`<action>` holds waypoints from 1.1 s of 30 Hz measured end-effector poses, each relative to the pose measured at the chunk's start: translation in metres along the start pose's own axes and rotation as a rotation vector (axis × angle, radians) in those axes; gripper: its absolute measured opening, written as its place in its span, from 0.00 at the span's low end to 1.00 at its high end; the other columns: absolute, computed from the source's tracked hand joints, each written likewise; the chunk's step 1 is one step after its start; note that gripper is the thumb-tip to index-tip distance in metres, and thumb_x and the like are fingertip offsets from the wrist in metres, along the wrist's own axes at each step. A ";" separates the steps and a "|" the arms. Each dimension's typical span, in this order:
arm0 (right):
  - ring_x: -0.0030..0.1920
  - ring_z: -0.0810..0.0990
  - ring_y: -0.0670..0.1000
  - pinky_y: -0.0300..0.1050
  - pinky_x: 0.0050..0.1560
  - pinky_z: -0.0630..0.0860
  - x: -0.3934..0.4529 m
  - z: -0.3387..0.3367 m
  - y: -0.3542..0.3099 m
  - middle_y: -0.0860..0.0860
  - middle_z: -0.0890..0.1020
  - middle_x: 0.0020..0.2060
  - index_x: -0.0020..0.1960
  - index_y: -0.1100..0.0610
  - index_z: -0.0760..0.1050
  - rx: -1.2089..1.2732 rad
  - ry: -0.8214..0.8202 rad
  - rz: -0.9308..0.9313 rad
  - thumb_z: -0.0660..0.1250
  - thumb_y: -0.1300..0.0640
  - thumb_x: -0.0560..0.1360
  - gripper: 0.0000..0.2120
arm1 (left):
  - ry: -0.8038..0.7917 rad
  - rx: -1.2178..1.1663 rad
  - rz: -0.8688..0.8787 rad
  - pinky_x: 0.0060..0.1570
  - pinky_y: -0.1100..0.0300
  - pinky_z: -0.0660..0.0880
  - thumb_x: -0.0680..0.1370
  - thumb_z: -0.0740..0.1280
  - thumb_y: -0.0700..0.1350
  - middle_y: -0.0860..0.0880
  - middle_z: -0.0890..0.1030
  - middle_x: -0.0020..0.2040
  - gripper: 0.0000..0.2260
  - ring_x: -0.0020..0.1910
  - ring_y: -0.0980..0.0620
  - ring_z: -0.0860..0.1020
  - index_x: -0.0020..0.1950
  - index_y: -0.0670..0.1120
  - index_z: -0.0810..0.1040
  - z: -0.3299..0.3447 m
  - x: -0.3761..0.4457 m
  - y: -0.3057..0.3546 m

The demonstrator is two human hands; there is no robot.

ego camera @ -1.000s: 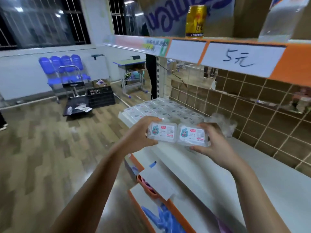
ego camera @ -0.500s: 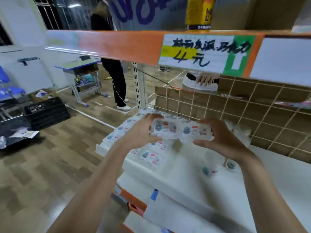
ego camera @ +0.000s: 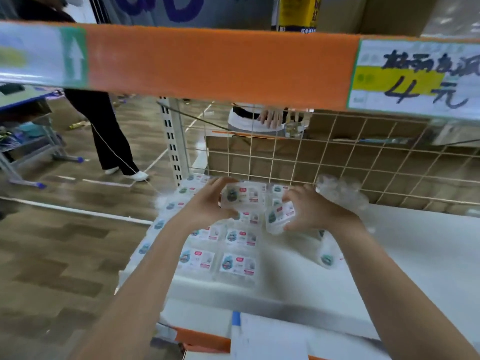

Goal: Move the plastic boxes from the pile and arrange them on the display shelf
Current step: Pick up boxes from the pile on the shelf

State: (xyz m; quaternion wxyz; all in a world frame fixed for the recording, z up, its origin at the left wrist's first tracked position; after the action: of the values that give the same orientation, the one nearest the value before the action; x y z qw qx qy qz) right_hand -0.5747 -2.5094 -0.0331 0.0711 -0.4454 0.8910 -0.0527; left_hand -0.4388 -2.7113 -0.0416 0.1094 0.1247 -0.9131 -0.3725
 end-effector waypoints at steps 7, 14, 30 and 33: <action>0.63 0.66 0.55 0.49 0.59 0.70 0.009 0.020 -0.002 0.55 0.68 0.62 0.60 0.59 0.69 -0.048 -0.027 0.120 0.69 0.51 0.67 0.24 | -0.012 -0.009 0.071 0.48 0.62 0.71 0.70 0.75 0.42 0.55 0.67 0.61 0.30 0.51 0.52 0.74 0.68 0.54 0.67 0.002 0.006 -0.007; 0.63 0.68 0.56 0.52 0.61 0.72 0.009 0.032 -0.004 0.56 0.66 0.64 0.62 0.59 0.68 -0.009 -0.039 0.176 0.73 0.50 0.68 0.28 | -0.035 -0.041 0.101 0.41 0.70 0.71 0.69 0.75 0.41 0.57 0.67 0.57 0.30 0.48 0.56 0.74 0.68 0.54 0.67 0.008 0.008 -0.013; 0.68 0.65 0.57 0.50 0.66 0.67 0.012 0.035 0.000 0.55 0.69 0.66 0.68 0.58 0.66 -0.129 -0.059 0.138 0.73 0.45 0.68 0.35 | -0.124 0.044 0.101 0.48 0.64 0.68 0.70 0.75 0.48 0.59 0.67 0.60 0.29 0.55 0.57 0.71 0.68 0.56 0.66 0.020 -0.008 -0.003; 0.64 0.70 0.57 0.52 0.63 0.69 0.014 0.020 0.007 0.57 0.71 0.63 0.67 0.60 0.68 -0.115 -0.004 0.110 0.69 0.49 0.72 0.28 | -0.160 0.154 0.132 0.56 0.60 0.66 0.70 0.74 0.52 0.55 0.68 0.66 0.31 0.63 0.54 0.68 0.70 0.54 0.65 0.030 -0.011 0.005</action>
State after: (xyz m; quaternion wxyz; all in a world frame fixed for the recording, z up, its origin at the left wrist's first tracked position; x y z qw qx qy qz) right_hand -0.5853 -2.5173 -0.0554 0.0500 -0.3994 0.9154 0.0036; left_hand -0.4376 -2.6848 -0.0602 0.0509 0.0422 -0.9510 -0.3019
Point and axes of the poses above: each hand's wrist, its own x-axis towards the middle knuckle, its own z-axis out of the palm, y = z × x, the point moved 1 cm from there along x, towards the middle knuckle
